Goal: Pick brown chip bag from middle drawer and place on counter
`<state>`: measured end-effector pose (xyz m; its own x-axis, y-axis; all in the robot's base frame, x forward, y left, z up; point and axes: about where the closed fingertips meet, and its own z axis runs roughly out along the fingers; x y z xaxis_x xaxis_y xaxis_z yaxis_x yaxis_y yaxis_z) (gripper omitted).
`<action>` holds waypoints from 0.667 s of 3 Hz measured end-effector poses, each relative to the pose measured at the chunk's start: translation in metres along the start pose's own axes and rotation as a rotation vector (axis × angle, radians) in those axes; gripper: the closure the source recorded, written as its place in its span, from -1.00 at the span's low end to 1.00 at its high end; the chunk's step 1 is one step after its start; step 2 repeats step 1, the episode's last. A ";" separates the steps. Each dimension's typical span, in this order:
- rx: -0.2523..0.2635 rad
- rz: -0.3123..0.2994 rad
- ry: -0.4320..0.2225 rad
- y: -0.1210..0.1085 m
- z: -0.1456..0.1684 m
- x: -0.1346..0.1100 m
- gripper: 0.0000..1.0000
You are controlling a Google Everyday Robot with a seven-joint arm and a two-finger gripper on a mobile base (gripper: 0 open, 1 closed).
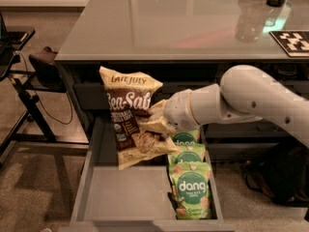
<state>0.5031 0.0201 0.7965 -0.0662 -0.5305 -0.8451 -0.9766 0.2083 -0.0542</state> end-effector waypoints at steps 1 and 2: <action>0.007 -0.002 0.003 0.001 -0.004 -0.001 1.00; 0.007 -0.002 0.003 0.001 -0.004 -0.001 1.00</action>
Offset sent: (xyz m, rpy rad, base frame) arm 0.0000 0.0000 0.0000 0.0000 0.0000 0.0000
